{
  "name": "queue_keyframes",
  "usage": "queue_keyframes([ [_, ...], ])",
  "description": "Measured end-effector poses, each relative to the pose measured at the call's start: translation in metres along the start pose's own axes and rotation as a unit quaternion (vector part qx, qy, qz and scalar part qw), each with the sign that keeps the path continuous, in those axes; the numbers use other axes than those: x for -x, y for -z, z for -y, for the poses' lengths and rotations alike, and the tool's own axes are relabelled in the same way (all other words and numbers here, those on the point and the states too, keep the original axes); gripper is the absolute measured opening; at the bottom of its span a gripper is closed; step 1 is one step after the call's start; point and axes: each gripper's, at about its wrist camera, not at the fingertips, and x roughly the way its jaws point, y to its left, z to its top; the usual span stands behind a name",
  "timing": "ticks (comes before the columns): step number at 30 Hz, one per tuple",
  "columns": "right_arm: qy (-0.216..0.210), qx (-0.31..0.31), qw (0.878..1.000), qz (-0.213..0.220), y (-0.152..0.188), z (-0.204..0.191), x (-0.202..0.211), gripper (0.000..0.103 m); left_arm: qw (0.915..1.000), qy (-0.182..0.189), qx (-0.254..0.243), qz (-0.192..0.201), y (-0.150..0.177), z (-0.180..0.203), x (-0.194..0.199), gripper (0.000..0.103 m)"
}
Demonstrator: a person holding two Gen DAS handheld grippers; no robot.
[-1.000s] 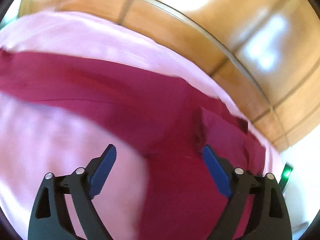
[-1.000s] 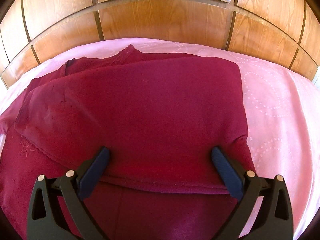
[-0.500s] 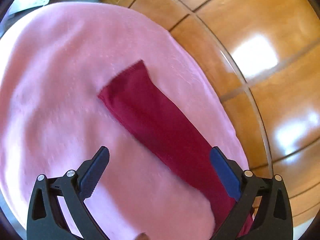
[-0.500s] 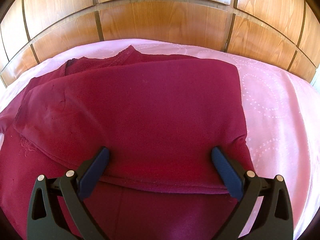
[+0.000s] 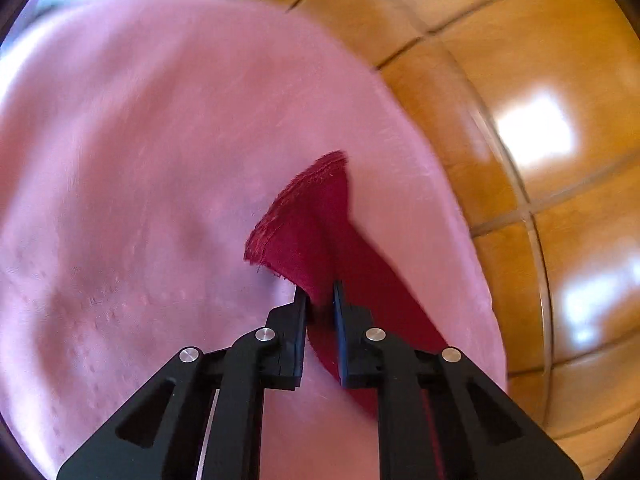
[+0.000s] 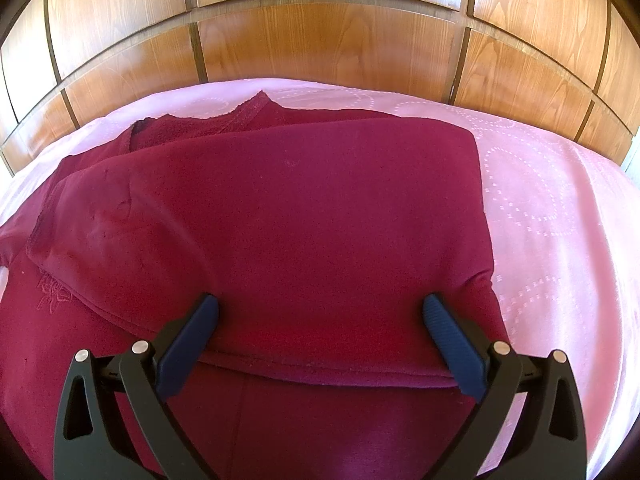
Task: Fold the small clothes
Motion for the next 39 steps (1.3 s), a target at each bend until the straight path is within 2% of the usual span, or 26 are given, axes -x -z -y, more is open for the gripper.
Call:
queue_keyframes([
  [3, -0.001, 0.0, 1.0, 0.0, 0.0, 0.0, 0.001, 0.101, 0.9945, 0.03, -0.097, 0.025, 0.018, 0.048, 0.024, 0.011],
  [5, 0.0, 0.0, 1.0, 0.0, 0.0, 0.0, 0.0, 0.101, 0.9859, 0.06, -0.154, 0.028, 0.037, 0.081, 0.037, 0.011],
  [8, -0.001, 0.0, 1.0, 0.0, 0.0, 0.0, 0.0, 0.101, 0.9654, 0.102, -0.24, 0.014, 0.084, 0.138, 0.045, 0.011],
  [10, -0.001, -0.001, 1.0, 0.001, 0.0, 0.001, 0.001, 0.101, 0.9535, 0.121, -0.276, -0.004, 0.113, 0.163, 0.042, 0.011],
  [11, -0.002, -0.001, 1.0, 0.001, 0.0, 0.001, 0.0, 0.101, 0.945, 0.129, -0.3, -0.018, 0.134, 0.179, 0.038, 0.011],
  [14, -0.003, -0.002, 1.0, 0.001, 0.0, 0.001, 0.001, 0.101, 0.9283, 0.132, -0.343, -0.054, 0.181, 0.21, 0.016, 0.011],
  [16, -0.004, -0.002, 1.0, 0.002, -0.001, 0.001, 0.001, 0.101, 0.92, 0.133, -0.36, -0.079, 0.207, 0.223, 0.002, 0.011],
  [19, -0.004, -0.002, 1.0, 0.002, -0.001, 0.001, 0.0, 0.101, 0.9074, 0.114, -0.39, -0.109, 0.242, 0.233, -0.019, 0.011],
  [20, -0.005, -0.003, 1.0, 0.002, -0.001, 0.002, 0.0, 0.101, 0.9047, 0.107, -0.395, -0.119, 0.251, 0.233, -0.024, 0.016],
  [21, -0.006, -0.003, 1.0, 0.003, -0.001, 0.002, 0.0, 0.101, 0.9025, 0.102, -0.397, -0.132, 0.26, 0.236, -0.03, 0.024],
  [23, -0.007, -0.004, 1.0, 0.003, -0.001, 0.002, 0.0, 0.101, 0.902, 0.107, -0.393, -0.142, 0.27, 0.23, -0.026, 0.063],
  [25, -0.008, -0.006, 1.0, 0.003, -0.001, 0.002, 0.0, 0.101, 0.9051, 0.115, -0.391, -0.122, 0.276, 0.224, -0.011, 0.072],
  [27, -0.009, -0.007, 1.0, 0.003, -0.002, 0.002, -0.001, 0.101, 0.9035, 0.116, -0.398, -0.108, 0.279, 0.216, 0.002, 0.072],
  [31, -0.005, -0.003, 1.0, -0.003, -0.006, 0.0, 0.0, 0.101, 0.9063, 0.116, -0.396, -0.094, 0.289, 0.188, 0.026, 0.072],
  [32, 0.0, 0.001, 1.0, 0.0, -0.009, -0.002, 0.005, 0.099, 0.9067, 0.113, -0.396, -0.089, 0.294, 0.179, 0.032, 0.072],
  [33, -0.008, 0.004, 1.0, 0.006, -0.013, -0.008, 0.011, 0.088, 0.9056, 0.114, -0.399, -0.087, 0.298, 0.174, 0.034, 0.072],
  [34, -0.035, 0.004, 0.999, 0.008, -0.017, -0.014, 0.018, 0.072, 0.903, 0.112, -0.406, -0.084, 0.303, 0.169, 0.036, 0.072],
  [35, -0.087, 0.002, 0.996, 0.007, -0.023, -0.027, 0.027, 0.068, 0.9008, 0.107, -0.413, -0.082, 0.307, 0.164, 0.036, 0.072],
  [36, -0.119, 0.001, 0.993, 0.005, -0.026, -0.036, 0.031, 0.066, 0.8986, 0.1, -0.419, -0.083, 0.312, 0.158, 0.032, 0.072],
  [37, -0.168, 0.005, 0.986, -0.002, -0.03, -0.053, 0.036, 0.061, 0.8987, 0.094, -0.42, -0.085, 0.315, 0.155, 0.028, 0.072],
  [39, -0.256, 0.017, 0.966, -0.034, -0.037, -0.092, 0.036, 0.059, 0.9025, 0.097, -0.411, -0.084, 0.315, 0.145, 0.023, 0.072],
])
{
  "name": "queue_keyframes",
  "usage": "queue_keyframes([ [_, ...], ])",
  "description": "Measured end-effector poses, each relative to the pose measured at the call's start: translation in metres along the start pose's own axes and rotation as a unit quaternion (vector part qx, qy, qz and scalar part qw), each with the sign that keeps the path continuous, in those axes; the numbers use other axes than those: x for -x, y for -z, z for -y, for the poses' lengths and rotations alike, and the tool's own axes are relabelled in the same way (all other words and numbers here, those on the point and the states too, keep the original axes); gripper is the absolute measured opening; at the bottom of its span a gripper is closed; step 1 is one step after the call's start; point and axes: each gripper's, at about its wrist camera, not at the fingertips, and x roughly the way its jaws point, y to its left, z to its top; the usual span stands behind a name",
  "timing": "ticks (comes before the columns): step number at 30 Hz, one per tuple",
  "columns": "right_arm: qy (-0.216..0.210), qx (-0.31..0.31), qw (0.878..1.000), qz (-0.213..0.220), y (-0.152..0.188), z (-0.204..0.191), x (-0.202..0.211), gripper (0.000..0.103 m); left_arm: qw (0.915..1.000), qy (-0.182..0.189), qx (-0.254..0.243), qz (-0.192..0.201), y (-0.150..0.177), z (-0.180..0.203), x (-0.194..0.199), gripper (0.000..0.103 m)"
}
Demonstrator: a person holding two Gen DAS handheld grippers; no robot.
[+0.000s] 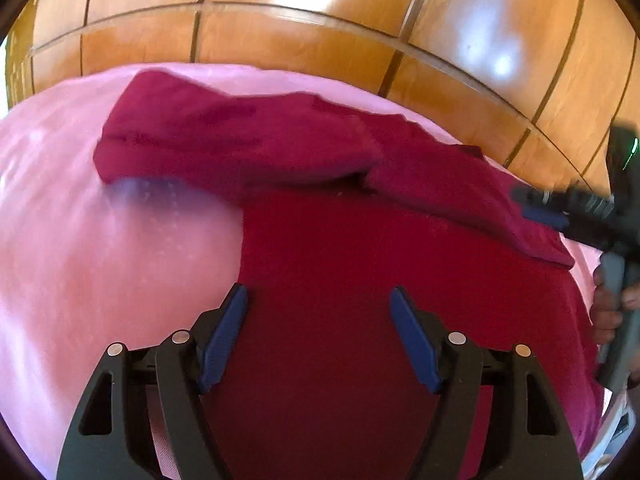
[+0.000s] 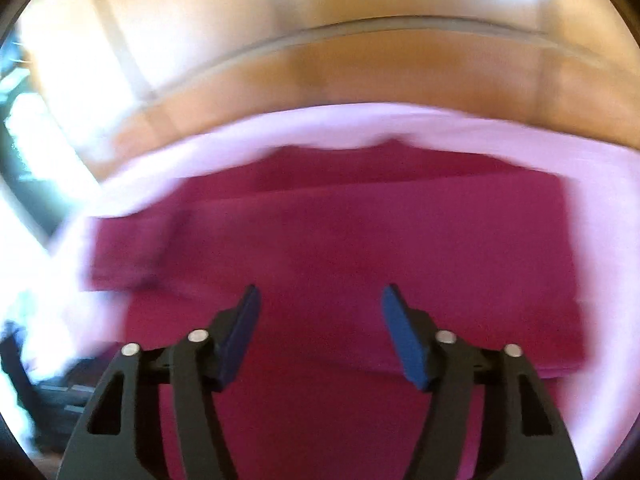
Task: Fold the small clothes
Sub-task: 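Grasp the other sleeve with the right tool and fold it over the body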
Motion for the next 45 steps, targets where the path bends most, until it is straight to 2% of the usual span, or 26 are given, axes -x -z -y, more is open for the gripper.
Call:
queue_keyframes([
  [4, -0.096, -0.015, 0.994, -0.058, -0.013, -0.047, -0.049, 0.058, 0.9998, 0.019, 0.002, 0.002, 0.001, -0.005, 0.001, 0.082],
  [6, -0.104, -0.026, 0.992, -0.073, -0.02, -0.063, -0.073, 0.056, 0.9999, 0.014, 0.004, 0.003, 0.002, -0.006, -0.001, 0.083],
  [8, -0.092, -0.029, 0.992, -0.084, -0.027, -0.074, -0.096, 0.046, 0.9998, 0.017, 0.006, 0.003, 0.001, -0.007, -0.003, 0.084],
  [9, -0.081, -0.029, 0.992, -0.091, -0.028, -0.078, -0.106, 0.036, 0.9998, 0.019, 0.006, 0.006, 0.002, -0.007, -0.002, 0.084],
  [10, -0.074, -0.025, 0.992, -0.095, -0.03, -0.081, -0.112, 0.018, 0.9998, 0.02, 0.006, 0.007, 0.003, -0.007, -0.003, 0.085],
  [11, -0.061, -0.01, 0.994, -0.09, -0.033, -0.089, -0.115, 0.009, 0.9997, 0.023, 0.006, 0.008, 0.003, -0.008, -0.003, 0.086],
  [15, -0.03, 0.051, 0.998, -0.03, -0.044, -0.115, -0.082, 0.008, 0.9994, 0.03, 0.01, 0.011, 0.002, -0.01, -0.003, 0.086],
  [20, 0.006, 0.119, 0.991, 0.065, -0.061, -0.127, -0.01, 0.007, 0.9994, 0.03, 0.01, 0.011, 0.002, -0.011, -0.003, 0.087],
  [23, 0.044, 0.139, 0.983, 0.11, -0.068, -0.11, 0.032, 0.007, 0.9995, 0.028, 0.008, 0.011, 0.001, -0.01, -0.004, 0.087],
  [26, 0.086, 0.126, 0.981, 0.121, -0.065, -0.073, 0.055, 0.008, 0.9996, 0.025, 0.006, 0.01, 0.001, -0.008, -0.004, 0.087],
  [31, 0.149, 0.055, 0.983, 0.095, -0.044, 0.009, 0.058, 0.008, 0.9998, 0.018, 0.0, 0.007, 0.0, 0.0, -0.007, 0.087],
  [36, 0.185, -0.016, 0.981, 0.051, -0.014, 0.075, 0.036, 0.008, 0.9999, 0.01, -0.007, 0.002, 0.0, 0.006, -0.012, 0.087],
  [41, 0.177, -0.066, 0.981, 0.037, 0.004, 0.108, 0.024, 0.008, 0.9993, 0.007, -0.019, -0.031, -0.011, 0.011, -0.007, 0.086],
  [43, 0.167, -0.075, 0.982, 0.044, 0.008, 0.113, 0.023, 0.008, 0.9994, 0.031, -0.002, -0.016, -0.024, 0.007, 0.007, 0.086],
  [45, 0.16, -0.079, 0.983, 0.047, 0.012, 0.116, 0.027, 0.008, 0.9992, 0.04, 0.004, 0.005, -0.04, 0.006, 0.017, 0.086],
])
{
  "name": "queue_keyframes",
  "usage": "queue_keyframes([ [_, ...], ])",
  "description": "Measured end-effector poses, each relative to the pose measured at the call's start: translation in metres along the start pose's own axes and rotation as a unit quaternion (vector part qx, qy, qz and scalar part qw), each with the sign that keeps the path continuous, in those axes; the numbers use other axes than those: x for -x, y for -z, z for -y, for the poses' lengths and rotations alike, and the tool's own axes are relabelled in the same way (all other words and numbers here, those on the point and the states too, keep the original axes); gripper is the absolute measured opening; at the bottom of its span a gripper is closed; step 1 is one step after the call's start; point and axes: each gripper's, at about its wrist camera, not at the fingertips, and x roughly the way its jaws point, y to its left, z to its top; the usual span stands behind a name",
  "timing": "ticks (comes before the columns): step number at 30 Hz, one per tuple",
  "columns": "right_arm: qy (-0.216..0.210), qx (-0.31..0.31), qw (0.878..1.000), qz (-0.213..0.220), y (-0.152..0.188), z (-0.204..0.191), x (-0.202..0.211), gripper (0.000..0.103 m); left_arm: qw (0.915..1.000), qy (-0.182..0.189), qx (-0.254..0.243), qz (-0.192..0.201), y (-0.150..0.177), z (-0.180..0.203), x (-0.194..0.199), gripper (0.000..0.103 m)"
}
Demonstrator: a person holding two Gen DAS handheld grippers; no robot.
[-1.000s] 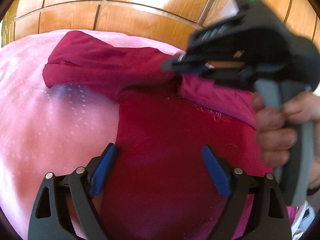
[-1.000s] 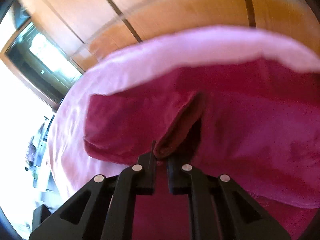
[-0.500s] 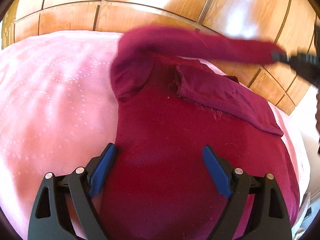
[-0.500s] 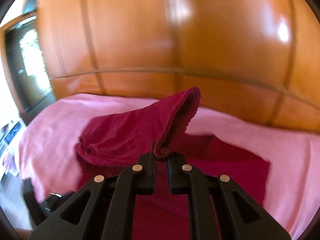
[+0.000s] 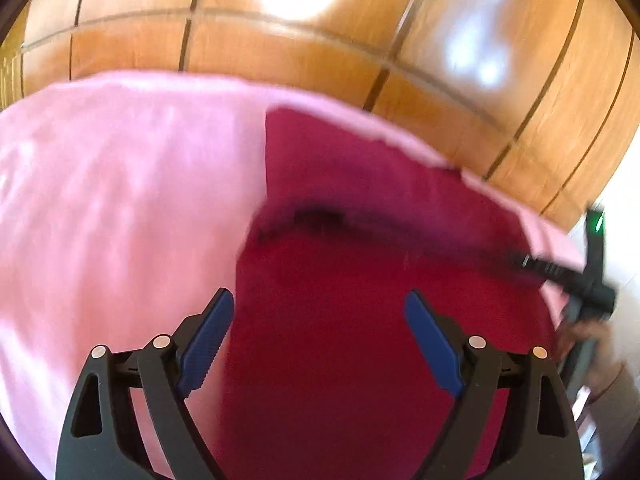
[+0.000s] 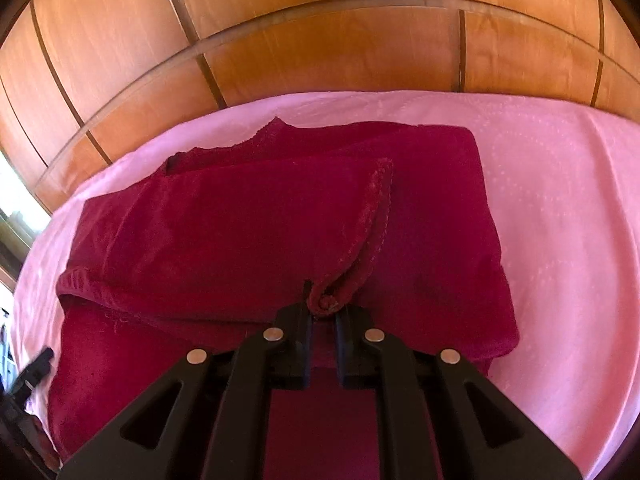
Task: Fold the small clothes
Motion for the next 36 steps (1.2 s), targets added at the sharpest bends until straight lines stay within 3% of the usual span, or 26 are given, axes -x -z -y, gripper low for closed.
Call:
queue_keyframes([
  [4, -0.001, -0.003, 1.0, 0.003, 0.004, -0.004, -0.002, 0.008, 0.9996, 0.013, -0.012, 0.021, -0.038, 0.01, -0.006, 0.086],
  [7, -0.004, -0.009, 1.0, 0.003, 0.007, -0.003, 0.001, 0.008, 0.999, 0.021, -0.039, -0.001, -0.054, 0.02, -0.035, 0.086],
  [11, -0.005, -0.014, 1.0, 0.003, 0.01, 0.001, 0.005, 0.009, 0.9952, -0.009, -0.05, -0.083, -0.044, 0.014, -0.088, 0.082],
  [14, -0.01, -0.018, 1.0, -0.003, 0.009, 0.002, 0.002, 0.01, 0.9889, -0.048, -0.116, -0.079, -0.026, 0.029, -0.088, 0.082],
  [16, -0.012, -0.02, 1.0, -0.01, 0.008, 0.003, 0.006, 0.017, 0.9869, -0.055, -0.131, -0.076, -0.023, 0.035, -0.08, 0.082],
  [17, -0.008, -0.017, 1.0, -0.009, 0.008, 0.003, 0.012, 0.02, 0.9874, -0.052, -0.13, -0.073, -0.023, 0.035, -0.076, 0.082],
  [19, 0.001, -0.011, 1.0, 0.005, 0.006, 0.001, 0.026, 0.046, 0.9907, -0.04, -0.118, -0.055, -0.028, 0.034, -0.061, 0.082],
  [20, 0.004, -0.007, 1.0, 0.022, 0.004, -0.002, 0.037, 0.051, 0.9928, -0.031, -0.108, -0.043, -0.033, 0.032, -0.053, 0.082],
  [24, -0.019, 0.002, 0.998, 0.054, -0.012, -0.018, 0.056, 0.053, 0.9976, 0.014, -0.067, 0.003, -0.067, 0.029, -0.032, 0.082],
  [27, -0.03, 0.007, 0.998, 0.059, -0.028, -0.033, 0.048, 0.055, 0.998, 0.006, -0.062, 0.013, -0.085, 0.033, -0.038, 0.082],
  [33, -0.014, 0.007, 1.0, 0.026, -0.039, -0.04, -0.004, 0.061, 0.9984, -0.011, -0.051, -0.021, -0.103, 0.034, -0.093, 0.082],
  [36, 0.009, 0.004, 1.0, -0.002, -0.026, -0.029, -0.029, 0.062, 0.9967, -0.045, -0.034, -0.058, -0.092, 0.017, -0.123, 0.082],
])
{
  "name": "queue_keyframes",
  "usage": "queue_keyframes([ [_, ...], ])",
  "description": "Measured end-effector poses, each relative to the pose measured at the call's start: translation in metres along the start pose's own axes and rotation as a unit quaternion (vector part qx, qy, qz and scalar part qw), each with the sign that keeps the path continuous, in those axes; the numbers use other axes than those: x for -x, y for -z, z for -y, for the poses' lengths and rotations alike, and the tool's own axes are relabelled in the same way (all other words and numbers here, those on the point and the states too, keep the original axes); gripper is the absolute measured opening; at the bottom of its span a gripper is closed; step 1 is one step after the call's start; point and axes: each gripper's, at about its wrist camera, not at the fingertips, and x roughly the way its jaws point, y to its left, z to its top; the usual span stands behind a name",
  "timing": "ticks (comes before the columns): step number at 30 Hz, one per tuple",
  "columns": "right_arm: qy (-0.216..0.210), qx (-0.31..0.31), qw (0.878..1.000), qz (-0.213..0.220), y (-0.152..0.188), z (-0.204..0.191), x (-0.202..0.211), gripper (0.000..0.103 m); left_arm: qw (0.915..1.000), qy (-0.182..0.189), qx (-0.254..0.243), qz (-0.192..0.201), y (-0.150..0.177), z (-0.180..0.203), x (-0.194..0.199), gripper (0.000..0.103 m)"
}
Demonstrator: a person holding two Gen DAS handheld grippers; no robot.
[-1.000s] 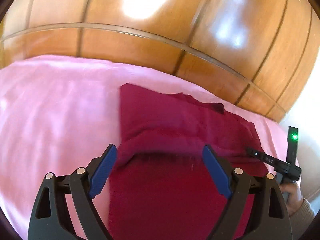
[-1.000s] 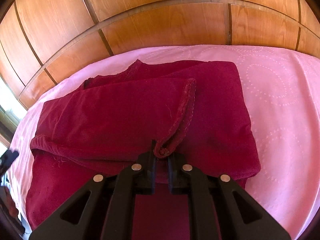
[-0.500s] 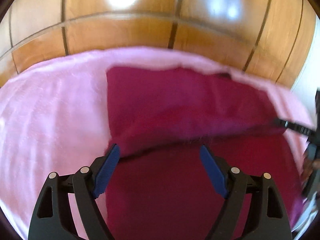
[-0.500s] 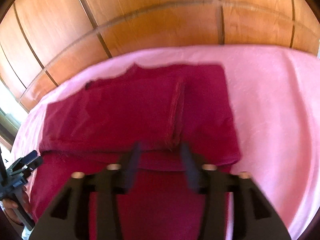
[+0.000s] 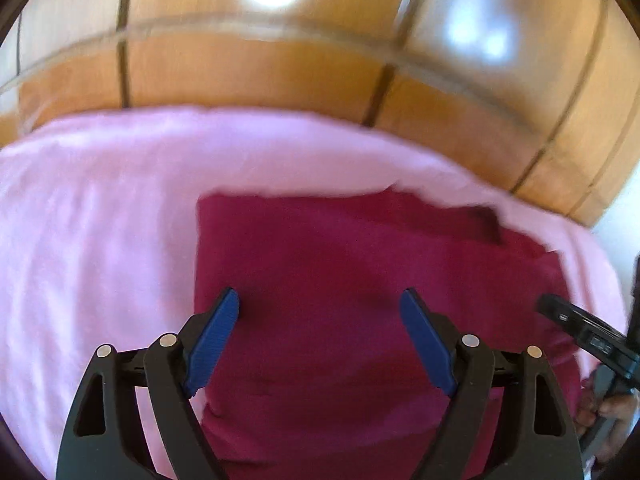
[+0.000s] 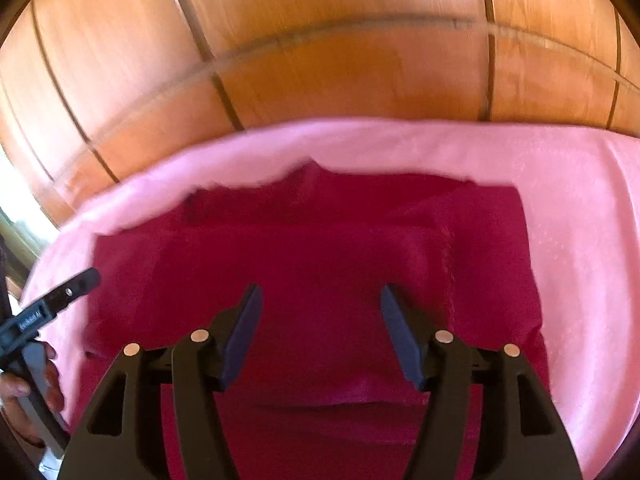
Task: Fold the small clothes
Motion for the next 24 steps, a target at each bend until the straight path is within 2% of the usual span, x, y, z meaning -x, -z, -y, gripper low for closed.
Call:
queue_keyframes([
  [1, -0.004, 0.002, 1.0, 0.005, 0.006, 0.003, -0.002, 0.062, 0.9999, -0.001, 0.006, -0.009, 0.005, -0.005, -0.006, 0.082],
  [3, -0.009, 0.022, 0.999, 0.027, 0.017, 0.004, 0.001, 0.062, 0.9999, -0.003, -0.009, 0.009, 0.021, -0.011, -0.007, 0.083],
  [5, -0.01, 0.025, 0.999, 0.03, 0.02, 0.005, 0.001, 0.062, 0.9998, -0.011, -0.009, 0.011, 0.022, -0.011, -0.002, 0.083],
  [7, -0.008, 0.03, 0.999, 0.029, 0.02, 0.004, -0.001, 0.067, 0.9984, -0.051, 0.003, 0.025, 0.022, -0.012, 0.011, 0.083],
  [11, -0.003, 0.048, 0.998, 0.028, 0.02, -0.002, -0.002, 0.075, 0.9973, -0.037, -0.013, 0.062, 0.034, -0.001, 0.041, 0.083],
  [13, -0.004, 0.051, 0.998, 0.027, 0.02, -0.004, -0.003, 0.078, 0.9974, -0.023, -0.05, 0.047, 0.042, 0.014, 0.045, 0.083],
  [15, -0.006, 0.053, 0.998, 0.026, 0.019, -0.005, -0.004, 0.08, 0.9962, -0.039, -0.074, 0.025, 0.049, 0.023, 0.036, 0.083],
  [17, -0.009, 0.054, 0.998, 0.026, 0.019, -0.006, -0.005, 0.082, 0.9947, -0.059, -0.083, -0.009, 0.056, 0.021, 0.015, 0.088],
  [24, -0.014, 0.058, 0.998, 0.024, 0.019, -0.006, -0.007, 0.087, 0.9953, -0.063, -0.074, 0.0, 0.054, 0.02, 0.019, 0.089],
])
